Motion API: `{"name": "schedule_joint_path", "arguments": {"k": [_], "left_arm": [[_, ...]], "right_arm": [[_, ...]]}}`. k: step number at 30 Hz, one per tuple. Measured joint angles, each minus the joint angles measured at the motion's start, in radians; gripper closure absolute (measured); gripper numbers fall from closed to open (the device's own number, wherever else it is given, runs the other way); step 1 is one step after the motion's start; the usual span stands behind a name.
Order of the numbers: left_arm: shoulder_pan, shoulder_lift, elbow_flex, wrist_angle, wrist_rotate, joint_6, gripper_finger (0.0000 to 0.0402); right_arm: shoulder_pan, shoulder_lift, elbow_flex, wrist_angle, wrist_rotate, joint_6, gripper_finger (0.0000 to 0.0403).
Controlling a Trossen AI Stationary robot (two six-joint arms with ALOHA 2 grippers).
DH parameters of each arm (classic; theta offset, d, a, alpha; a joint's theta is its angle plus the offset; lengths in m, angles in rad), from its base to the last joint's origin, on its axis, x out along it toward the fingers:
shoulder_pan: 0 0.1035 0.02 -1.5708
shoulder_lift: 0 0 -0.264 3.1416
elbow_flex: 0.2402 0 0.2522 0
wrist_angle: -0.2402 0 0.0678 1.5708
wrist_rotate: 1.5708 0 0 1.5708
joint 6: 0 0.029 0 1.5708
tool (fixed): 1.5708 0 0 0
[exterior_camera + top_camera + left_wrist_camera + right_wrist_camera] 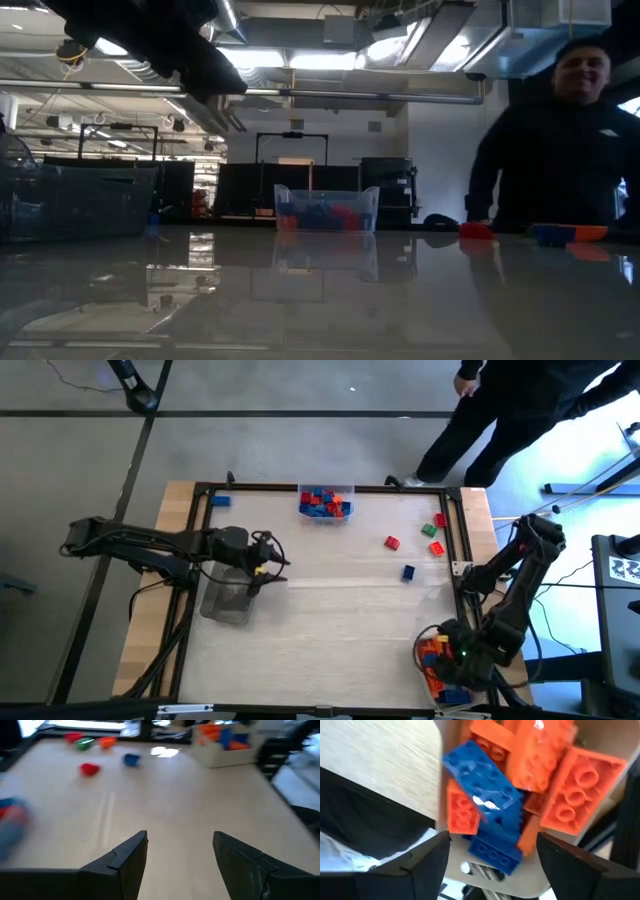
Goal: Sort blocks by size
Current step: Put the blue 8 stud game piece into the gray bin
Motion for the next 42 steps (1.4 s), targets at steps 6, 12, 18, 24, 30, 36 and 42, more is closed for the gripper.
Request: {"name": "schedule_joint_path", "arguments": {"k": [6, 12, 18, 24, 30, 36, 42], "left_arm": [[0.061, -0.030, 0.100, -0.215, -0.222, -0.087, 0.0188], [0.195, -0.012, 0.212, -0.482, -0.487, -0.162, 0.0188], [0.431, 0.050, 0.227, -0.650, -0.535, -0.214, 0.0188], [0.676, 0.193, 0.227, -0.655, -0.536, -0.196, 0.0190], [0.811, 0.372, 0.305, -0.692, -0.536, -0.207, 0.0241], [0.851, 0.514, 0.394, -0.717, -0.562, -0.136, 0.0323], [0.899, 0.586, 0.411, -0.742, -0.626, -0.141, 0.0396]], "right_arm": [[-0.085, -0.031, 0.000, -0.025, 0.047, -0.175, 0.0103], [-0.227, -0.080, 0.000, -0.155, 0.323, -0.483, 0.0104], [-0.354, -0.083, 0.000, -0.171, 0.819, -0.782, 0.0104], [-0.455, -0.064, 0.000, -0.171, 1.175, -0.887, 0.0104], [-0.549, -0.064, 0.000, -0.171, 1.227, -0.909, 0.0104], [-0.602, -0.064, 0.000, -0.123, 1.209, -0.910, 0.0104], [-0.599, -0.064, 0.000, -0.090, 1.270, -0.910, 0.0104]]}}
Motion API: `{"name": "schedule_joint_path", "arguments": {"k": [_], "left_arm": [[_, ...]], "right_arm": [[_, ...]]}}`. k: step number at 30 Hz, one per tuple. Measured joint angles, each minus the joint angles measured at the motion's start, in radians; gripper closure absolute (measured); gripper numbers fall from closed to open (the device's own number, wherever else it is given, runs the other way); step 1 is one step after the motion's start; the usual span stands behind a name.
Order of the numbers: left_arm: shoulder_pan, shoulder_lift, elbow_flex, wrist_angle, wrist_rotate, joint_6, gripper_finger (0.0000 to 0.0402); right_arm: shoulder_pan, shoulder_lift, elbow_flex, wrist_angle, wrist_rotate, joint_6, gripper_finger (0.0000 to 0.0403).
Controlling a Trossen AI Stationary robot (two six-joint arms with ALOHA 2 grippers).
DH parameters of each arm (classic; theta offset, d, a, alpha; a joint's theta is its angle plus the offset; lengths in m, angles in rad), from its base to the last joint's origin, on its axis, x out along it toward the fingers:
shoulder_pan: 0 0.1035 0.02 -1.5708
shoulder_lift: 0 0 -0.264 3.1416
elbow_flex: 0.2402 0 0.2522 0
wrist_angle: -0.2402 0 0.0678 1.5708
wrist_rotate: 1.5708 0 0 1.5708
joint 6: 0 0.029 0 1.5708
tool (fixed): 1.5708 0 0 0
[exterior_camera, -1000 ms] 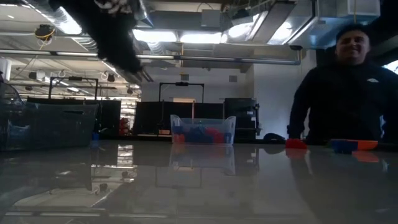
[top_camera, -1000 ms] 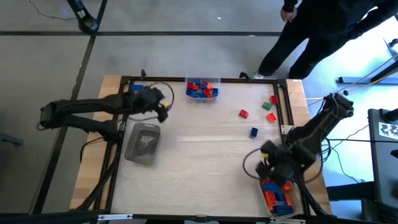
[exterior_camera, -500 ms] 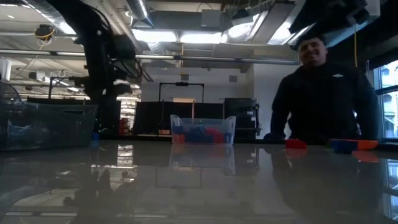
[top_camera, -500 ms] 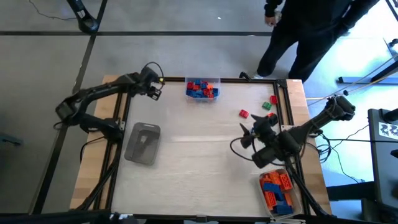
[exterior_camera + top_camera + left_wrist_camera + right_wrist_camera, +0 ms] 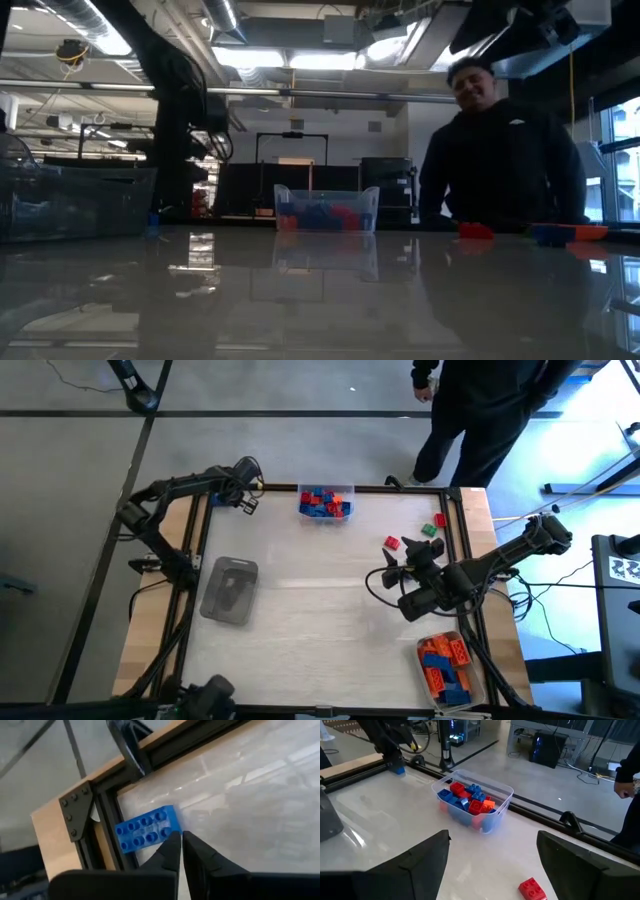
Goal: Sort blocks by size
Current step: Put the blue 8 stud game piece into the gray bin
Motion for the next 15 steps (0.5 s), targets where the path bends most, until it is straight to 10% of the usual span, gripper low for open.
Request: {"name": "schedule_joint_path", "arguments": {"k": [15], "left_arm": [[0.064, 0.112, 0.035, -0.032, -0.081, -0.037, 0.0400]], "right_arm": [[0.000, 0.075, 0.000, 0.027, 0.044, -0.016, 0.0104]]}}
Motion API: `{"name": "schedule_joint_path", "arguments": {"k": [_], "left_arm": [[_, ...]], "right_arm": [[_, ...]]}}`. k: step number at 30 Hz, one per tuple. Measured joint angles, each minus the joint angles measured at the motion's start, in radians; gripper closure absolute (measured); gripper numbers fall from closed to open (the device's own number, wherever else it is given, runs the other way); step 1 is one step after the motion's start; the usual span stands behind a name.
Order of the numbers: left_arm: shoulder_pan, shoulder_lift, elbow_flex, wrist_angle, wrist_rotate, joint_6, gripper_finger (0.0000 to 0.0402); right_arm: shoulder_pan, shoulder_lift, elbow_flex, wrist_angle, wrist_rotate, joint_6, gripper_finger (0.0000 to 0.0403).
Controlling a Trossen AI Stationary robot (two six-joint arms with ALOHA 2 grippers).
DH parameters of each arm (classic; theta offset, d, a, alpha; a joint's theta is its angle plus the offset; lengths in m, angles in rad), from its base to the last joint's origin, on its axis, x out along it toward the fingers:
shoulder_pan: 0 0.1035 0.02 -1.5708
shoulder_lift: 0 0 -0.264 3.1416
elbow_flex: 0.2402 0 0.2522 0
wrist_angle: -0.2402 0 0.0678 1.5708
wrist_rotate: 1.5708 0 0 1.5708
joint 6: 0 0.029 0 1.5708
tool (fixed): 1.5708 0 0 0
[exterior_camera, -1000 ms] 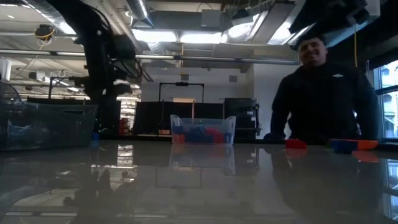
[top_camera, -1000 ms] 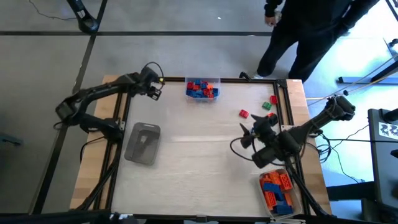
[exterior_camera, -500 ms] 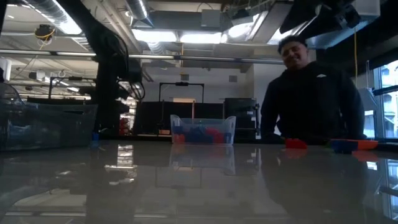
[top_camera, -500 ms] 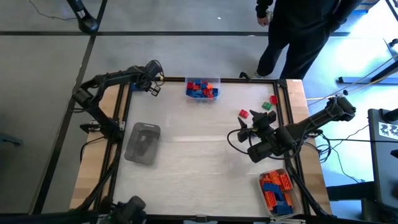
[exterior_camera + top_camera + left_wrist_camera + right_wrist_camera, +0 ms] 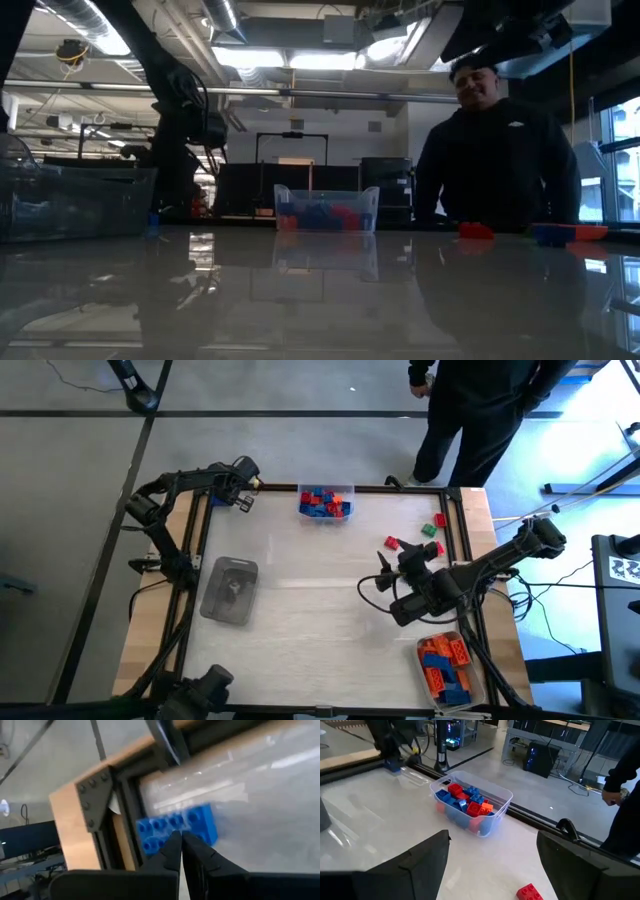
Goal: Sort blocks by size
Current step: Put the blue 8 stud game piece into the gray bin
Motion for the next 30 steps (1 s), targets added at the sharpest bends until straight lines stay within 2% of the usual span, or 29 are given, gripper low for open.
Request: {"name": "schedule_joint_path", "arguments": {"k": [8, 15, 24, 30], "left_arm": [[0.037, 0.034, 0.039, -0.010, -0.031, 0.084, 0.0400], [0.033, 0.136, 0.063, 0.030, -0.054, 0.162, 0.0399], [-0.024, 0.149, 0.073, 0.038, -0.050, 0.231, 0.0400], [-0.120, 0.115, 0.075, 0.041, 0.016, 0.267, 0.0401]], "right_arm": [[0.000, 0.058, 0.000, 0.022, 0.000, 0.000, 0.0104], [0.000, 0.065, 0.000, 0.041, -0.009, 0.000, 0.0104], [0.000, 0.065, 0.000, 0.043, -0.011, -0.002, 0.0104], [0.000, 0.065, 0.000, 0.042, -0.009, -0.002, 0.0104]]}}
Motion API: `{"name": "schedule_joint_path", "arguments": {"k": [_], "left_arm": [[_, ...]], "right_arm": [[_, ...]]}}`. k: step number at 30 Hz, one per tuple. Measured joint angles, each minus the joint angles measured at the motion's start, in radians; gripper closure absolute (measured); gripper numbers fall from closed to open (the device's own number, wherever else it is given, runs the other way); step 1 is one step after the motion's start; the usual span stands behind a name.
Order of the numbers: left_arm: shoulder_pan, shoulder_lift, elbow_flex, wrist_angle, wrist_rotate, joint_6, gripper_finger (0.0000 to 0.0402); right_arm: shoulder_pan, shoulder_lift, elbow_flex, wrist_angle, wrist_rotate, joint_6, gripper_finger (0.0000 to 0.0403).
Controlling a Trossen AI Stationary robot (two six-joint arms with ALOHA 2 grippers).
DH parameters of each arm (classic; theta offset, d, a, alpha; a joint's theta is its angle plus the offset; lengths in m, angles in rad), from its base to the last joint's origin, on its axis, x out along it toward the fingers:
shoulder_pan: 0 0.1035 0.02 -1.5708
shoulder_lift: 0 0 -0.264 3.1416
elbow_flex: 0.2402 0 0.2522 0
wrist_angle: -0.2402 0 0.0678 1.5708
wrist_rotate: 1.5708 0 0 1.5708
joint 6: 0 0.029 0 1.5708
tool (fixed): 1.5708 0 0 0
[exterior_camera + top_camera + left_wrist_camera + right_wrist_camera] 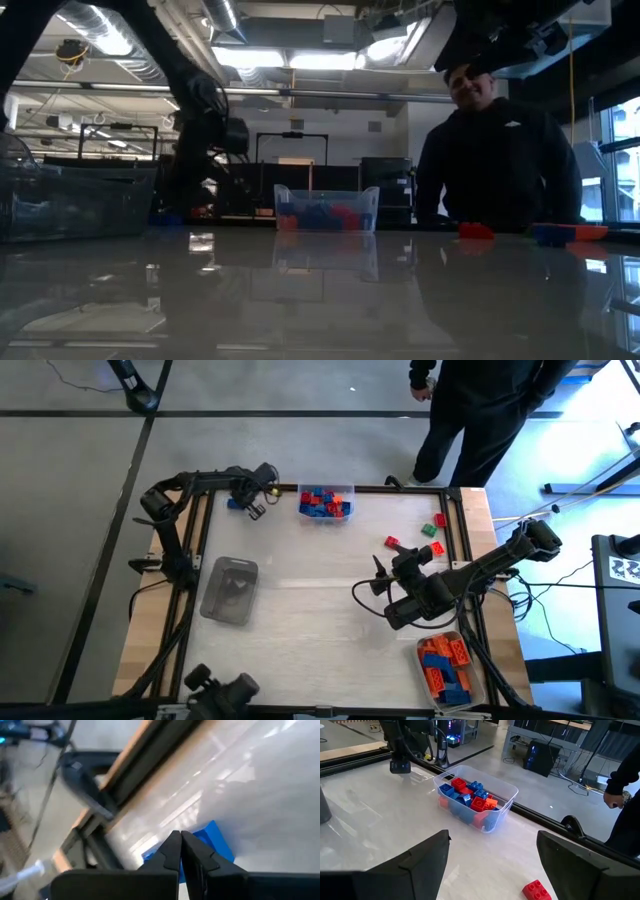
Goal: Sort blocks by size
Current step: Put the blue 8 stud game piece into the gray bin
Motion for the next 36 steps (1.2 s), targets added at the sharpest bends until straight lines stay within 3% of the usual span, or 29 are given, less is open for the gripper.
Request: {"name": "schedule_joint_path", "arguments": {"k": [8, 16, 23, 28, 36], "left_arm": [[-0.173, -0.015, 0.035, 0.005, 0.216, -0.008, 0.0400], [-0.379, -0.084, 0.051, -0.003, 0.261, -0.006, 0.0400], [-0.431, -0.275, 0.070, -0.022, 0.245, 0.095, 0.0393], [-0.398, -0.343, 0.070, -0.081, 0.251, 0.160, 0.0323], [-0.329, -0.290, 0.011, -0.129, 0.332, 0.408, 0.0188]], "right_arm": [[0.000, 0.000, 0.000, 0.000, -0.015, 0.000, 0.0104], [0.000, 0.000, 0.000, 0.000, -0.019, 0.000, 0.0104], [0.000, 0.000, 0.000, 0.000, -0.047, 0.000, 0.0104], [0.000, 0.000, 0.000, 0.000, -0.085, -0.015, 0.0104], [0.000, 0.000, 0.000, 0.015, -0.091, -0.031, 0.0104]]}}
